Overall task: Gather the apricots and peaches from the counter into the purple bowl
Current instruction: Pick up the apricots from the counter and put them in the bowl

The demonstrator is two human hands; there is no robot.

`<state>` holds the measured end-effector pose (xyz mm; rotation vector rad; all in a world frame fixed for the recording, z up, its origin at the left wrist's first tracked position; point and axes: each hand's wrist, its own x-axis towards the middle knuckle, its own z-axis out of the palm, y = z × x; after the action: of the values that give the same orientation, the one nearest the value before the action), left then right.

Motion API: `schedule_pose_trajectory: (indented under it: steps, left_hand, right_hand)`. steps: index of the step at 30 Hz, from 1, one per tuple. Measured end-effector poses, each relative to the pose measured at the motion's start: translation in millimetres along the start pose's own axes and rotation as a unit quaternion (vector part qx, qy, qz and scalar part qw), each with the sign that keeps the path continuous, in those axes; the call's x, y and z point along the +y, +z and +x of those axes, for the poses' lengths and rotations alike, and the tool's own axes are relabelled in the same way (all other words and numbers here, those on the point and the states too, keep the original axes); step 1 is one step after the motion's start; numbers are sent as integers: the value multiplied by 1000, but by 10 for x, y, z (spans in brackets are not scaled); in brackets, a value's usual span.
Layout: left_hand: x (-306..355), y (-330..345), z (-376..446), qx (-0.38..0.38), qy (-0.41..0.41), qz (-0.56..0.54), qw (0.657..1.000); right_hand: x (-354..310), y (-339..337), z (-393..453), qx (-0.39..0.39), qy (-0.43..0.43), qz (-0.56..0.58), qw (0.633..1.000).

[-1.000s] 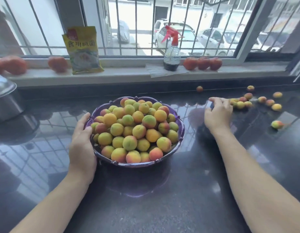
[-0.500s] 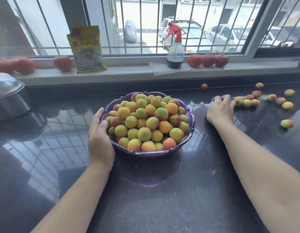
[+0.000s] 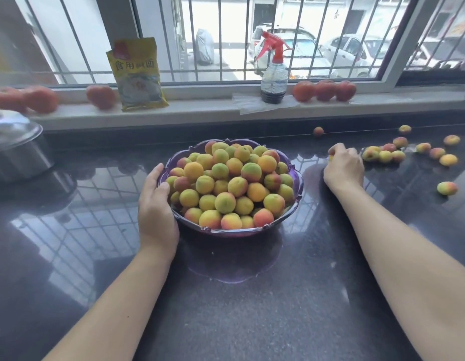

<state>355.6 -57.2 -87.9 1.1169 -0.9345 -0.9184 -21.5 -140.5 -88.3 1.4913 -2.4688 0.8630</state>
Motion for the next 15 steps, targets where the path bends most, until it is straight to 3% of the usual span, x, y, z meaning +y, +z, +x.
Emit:
schedule_pose_trajectory:
  steps: [4,9,12,15]
  left_hand:
    - [21,9,-31,5,-2,0,1000]
    - [59,45,-61,16,3,-8,1000]
    - [63,58,-85,11,10,5,1000]
    - [76,56,-99,1,14,14,1000]
  right_hand:
    - [-30,-39,-126,-3,-45,41,998]
    - [-221,-311,-206,-4,-63,216,974]
    - [-582,-679,-333,-27,-105,305,946]
    - [-1048,-1061,-668,-104,-164,385,902]
